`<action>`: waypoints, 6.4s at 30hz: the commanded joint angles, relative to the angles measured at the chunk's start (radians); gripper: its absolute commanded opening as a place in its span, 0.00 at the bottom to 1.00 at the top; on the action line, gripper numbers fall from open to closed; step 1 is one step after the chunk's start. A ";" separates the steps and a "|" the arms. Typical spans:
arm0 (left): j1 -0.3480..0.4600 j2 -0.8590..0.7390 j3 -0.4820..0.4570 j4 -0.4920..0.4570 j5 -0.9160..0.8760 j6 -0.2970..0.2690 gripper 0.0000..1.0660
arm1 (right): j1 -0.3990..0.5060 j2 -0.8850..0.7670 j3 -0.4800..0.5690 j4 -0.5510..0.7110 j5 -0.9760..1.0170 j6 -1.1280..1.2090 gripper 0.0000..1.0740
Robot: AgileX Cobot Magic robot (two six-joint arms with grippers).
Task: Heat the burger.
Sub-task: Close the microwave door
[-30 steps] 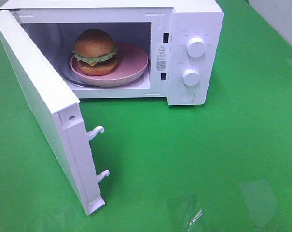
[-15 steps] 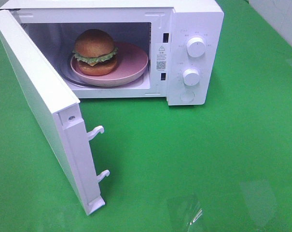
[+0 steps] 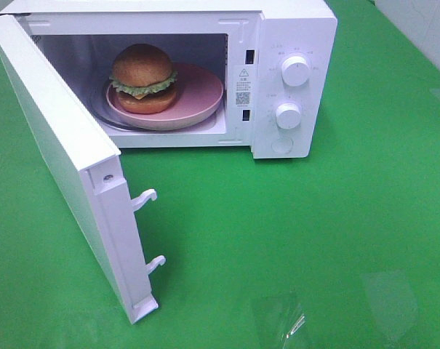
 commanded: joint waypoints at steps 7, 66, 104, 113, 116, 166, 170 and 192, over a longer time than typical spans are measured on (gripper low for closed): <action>0.004 -0.018 0.003 -0.005 -0.012 0.002 0.94 | -0.006 -0.023 0.001 -0.006 -0.015 0.009 0.70; 0.004 0.377 -0.031 0.022 -0.436 -0.032 0.04 | -0.006 -0.023 0.001 -0.006 -0.015 0.009 0.70; 0.004 1.284 0.212 0.159 -1.864 -0.175 0.00 | -0.006 -0.023 0.001 -0.006 -0.015 0.009 0.70; 0.004 1.543 0.211 0.249 -2.088 -0.311 0.00 | -0.006 -0.023 0.001 -0.006 -0.015 0.009 0.70; 0.004 1.593 0.188 0.316 -2.120 -0.324 0.00 | -0.006 -0.023 0.001 -0.006 -0.015 0.009 0.70; -0.369 1.781 -0.279 0.259 -1.780 -0.379 0.00 | -0.006 -0.023 0.001 -0.006 -0.015 0.009 0.70; -0.407 1.813 -0.328 0.245 -1.768 -0.379 0.00 | -0.006 -0.023 0.001 -0.006 -0.015 0.009 0.70; -0.519 1.936 -0.602 0.129 -1.620 -0.358 0.00 | -0.006 -0.023 0.001 -0.005 -0.015 0.006 0.70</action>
